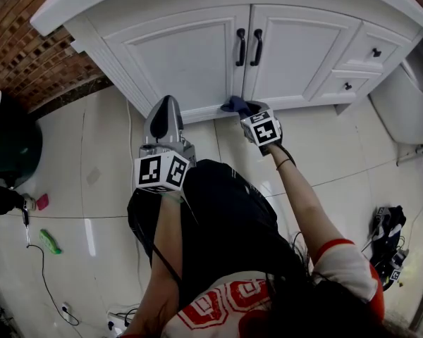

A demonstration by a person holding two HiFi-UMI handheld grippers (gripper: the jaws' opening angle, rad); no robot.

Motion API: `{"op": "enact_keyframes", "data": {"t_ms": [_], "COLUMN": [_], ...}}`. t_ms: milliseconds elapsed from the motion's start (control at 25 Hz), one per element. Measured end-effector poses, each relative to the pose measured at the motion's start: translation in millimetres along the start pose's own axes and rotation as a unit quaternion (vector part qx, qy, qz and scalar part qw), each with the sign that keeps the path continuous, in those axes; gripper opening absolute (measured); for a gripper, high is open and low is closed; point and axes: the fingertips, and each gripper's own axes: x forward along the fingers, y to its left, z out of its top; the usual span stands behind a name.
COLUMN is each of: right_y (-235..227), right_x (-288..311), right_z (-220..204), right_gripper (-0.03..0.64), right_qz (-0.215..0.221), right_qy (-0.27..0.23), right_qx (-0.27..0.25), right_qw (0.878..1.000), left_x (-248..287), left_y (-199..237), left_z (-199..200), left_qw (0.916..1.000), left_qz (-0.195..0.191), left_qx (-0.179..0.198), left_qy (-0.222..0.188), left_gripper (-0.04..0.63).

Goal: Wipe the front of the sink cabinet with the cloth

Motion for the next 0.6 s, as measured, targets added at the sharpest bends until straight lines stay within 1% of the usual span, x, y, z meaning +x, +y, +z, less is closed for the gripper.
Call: {"op": "enact_keyframes", "data": {"t_ms": [40, 80, 160, 200, 280, 400, 480, 600], "right_y": [-3.6, -5.5, -7.8, -10.3, -21.9, -51.8, -71.7, -93.9], "right_x": [-4.6, -11.0, -29.6, -41.1, -67.2, -113.5, -146.8, -192.3], "right_z": [0.5, 2.5, 12.1, 19.9, 39.2, 74.3, 101.8, 150.9], "right_gripper": [0.081, 0.081, 0.081, 0.081, 0.081, 0.081, 0.081, 0.081], "right_qz": [0.001, 0.004, 0.014, 0.017, 0.015, 0.004, -0.006, -0.022], "right_qy": [-0.002, -0.007, -0.024, -0.035, -0.06, -0.1, -0.135, -0.196], "right_qx": [0.006, 0.011, 0.017, 0.018, 0.032, 0.084, 0.104, 0.1], "right_qw": [1.0, 1.0, 0.999, 0.999, 0.998, 0.991, 0.985, 0.975], "left_x": [1.3, 3.1, 8.0, 11.1, 18.0, 29.0, 35.1, 43.8], "left_y": [2.8, 4.1, 1.3, -2.7, -15.4, -36.6, -44.7, -51.3], "left_z": [-0.3, -1.5, -5.3, -6.5, -6.4, -11.1, -20.0, -24.1], "left_qw": [1.0, 0.9999, 0.9992, 0.9985, 0.9969, 0.9932, 0.9914, 0.9921], "left_qz": [0.009, 0.014, 0.012, 0.005, -0.018, -0.059, -0.071, -0.07], "left_qx": [-0.005, 0.001, 0.035, 0.052, 0.073, 0.096, 0.102, 0.097], "left_qy": [-0.001, 0.001, 0.013, 0.018, 0.022, 0.03, 0.04, 0.038], "left_gripper": [0.0, 0.0, 0.0, 0.0, 0.0, 0.0, 0.0, 0.0]}}
